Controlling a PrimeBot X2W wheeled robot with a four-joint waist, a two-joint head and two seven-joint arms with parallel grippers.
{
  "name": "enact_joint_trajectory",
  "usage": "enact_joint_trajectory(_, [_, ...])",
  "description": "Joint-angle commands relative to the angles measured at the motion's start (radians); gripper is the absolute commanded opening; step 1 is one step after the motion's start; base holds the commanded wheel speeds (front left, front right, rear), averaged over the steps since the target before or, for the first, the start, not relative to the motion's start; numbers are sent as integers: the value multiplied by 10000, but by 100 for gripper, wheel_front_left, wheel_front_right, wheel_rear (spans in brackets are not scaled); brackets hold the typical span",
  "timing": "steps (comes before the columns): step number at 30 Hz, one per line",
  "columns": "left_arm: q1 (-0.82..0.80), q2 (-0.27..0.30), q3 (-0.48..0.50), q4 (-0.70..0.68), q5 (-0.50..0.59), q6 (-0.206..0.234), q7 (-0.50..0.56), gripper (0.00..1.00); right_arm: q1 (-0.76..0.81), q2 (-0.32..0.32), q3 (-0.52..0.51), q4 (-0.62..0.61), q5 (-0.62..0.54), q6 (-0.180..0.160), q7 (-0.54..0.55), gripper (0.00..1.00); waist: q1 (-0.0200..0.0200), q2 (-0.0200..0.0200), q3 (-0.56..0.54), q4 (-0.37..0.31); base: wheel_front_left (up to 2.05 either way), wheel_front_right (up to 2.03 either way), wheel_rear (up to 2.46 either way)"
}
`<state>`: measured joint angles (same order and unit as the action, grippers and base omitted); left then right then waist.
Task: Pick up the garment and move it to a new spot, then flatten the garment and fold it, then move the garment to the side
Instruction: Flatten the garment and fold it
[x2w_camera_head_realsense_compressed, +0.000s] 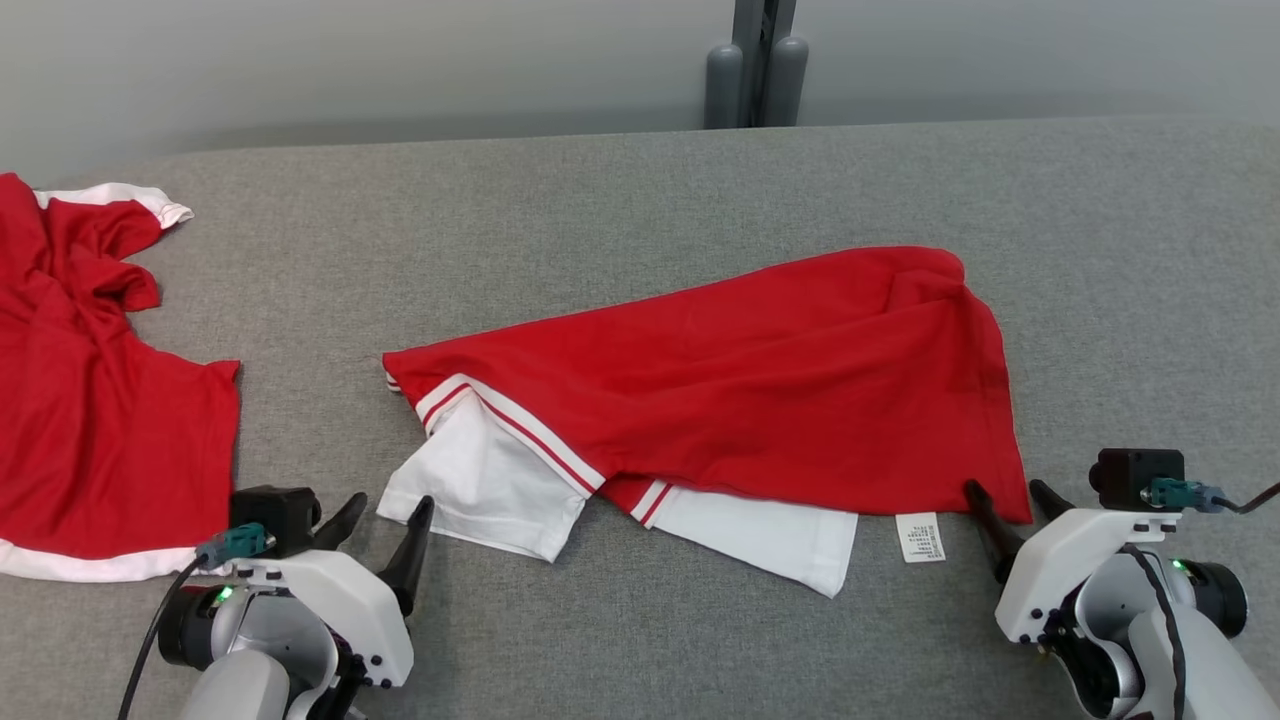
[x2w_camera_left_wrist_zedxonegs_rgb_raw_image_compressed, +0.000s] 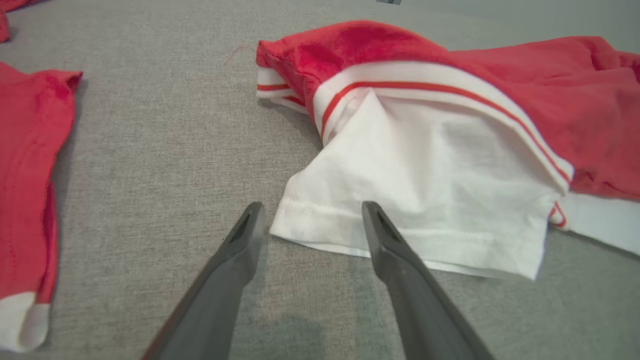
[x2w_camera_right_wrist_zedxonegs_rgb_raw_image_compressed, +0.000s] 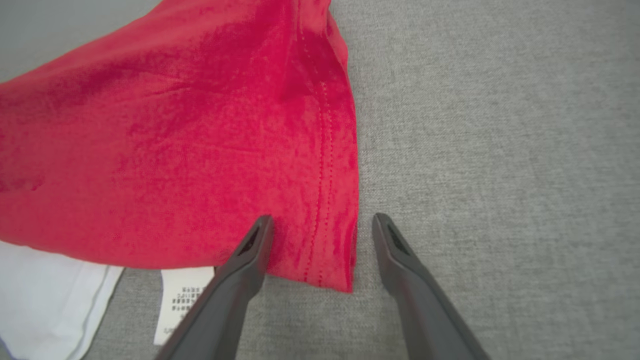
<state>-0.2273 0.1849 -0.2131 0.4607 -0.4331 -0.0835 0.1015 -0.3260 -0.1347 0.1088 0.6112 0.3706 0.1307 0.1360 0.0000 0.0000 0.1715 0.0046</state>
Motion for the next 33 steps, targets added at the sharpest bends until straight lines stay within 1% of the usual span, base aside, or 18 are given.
enact_joint_trajectory(1, [-367,131,-9,294,-17,-44,75,100,-104,-66,64,59,81,1,67,100,0,0,89,-46,0,0,0])
enact_joint_trajectory(2, [-367,131,-9,294,-17,-44,75,100,-104,-66,64,59,81,1,67,100,0,0,89,-46,0,0,0])
enact_joint_trajectory(6, [-831,199,-64,1044,-68,-125,213,100,-121,-59,232,131,214,1,101,100,0,0,201,-112,0,0,0])
enact_joint_trajectory(12, [-1180,201,-463,1666,-415,-378,423,100,-149,-77,450,287,367,1,112,100,0,0,269,-153,0,0,0])
enact_joint_trajectory(13, [-1220,192,-551,1744,-493,-405,464,98,-150,-71,488,330,393,1,136,83,0,0,272,-157,0,0,0])
enact_joint_trajectory(14, [-1246,188,-652,1805,-562,-431,506,73,-159,-64,534,373,443,3,140,50,0,0,273,-159,0,0,0])
enact_joint_trajectory(15, [-1255,193,-749,1858,-642,-456,532,45,-162,-46,568,405,459,3,123,29,0,0,272,-158,0,0,0])
enact_joint_trajectory(16, [-1268,215,-830,1892,-711,-466,518,7,-161,-33,600,428,464,3,94,4,0,0,269,-155,0,0,0])
enact_joint_trajectory(17, [-1293,240,-898,1919,-770,-478,483,0,-169,-19,633,451,502,1,59,0,0,0,262,-150,0,0,0])
enact_joint_trajectory(22, [-1280,413,-1143,1976,-1065,-458,209,0,-166,-35,713,634,590,1,-181,0,0,0,77,-111,0,0,0])
enact_joint_trajectory(26, [-1093,562,-1176,1632,-1308,-465,-193,0,-196,-28,611,626,631,1,-640,0,0,0,-201,-98,0,0,0])
enact_joint_trajectory(29, [-859,706,-1178,1078,-1518,-466,-394,0,-150,45,512,364,801,1,-993,0,0,0,-451,-87,0,0,0])
enact_joint_trajectory(33, [-494,980,-1157,-113,-1551,-444,-576,0,21,97,438,-314,1176,1,-1299,0,0,0,-798,-87,0,0,0])
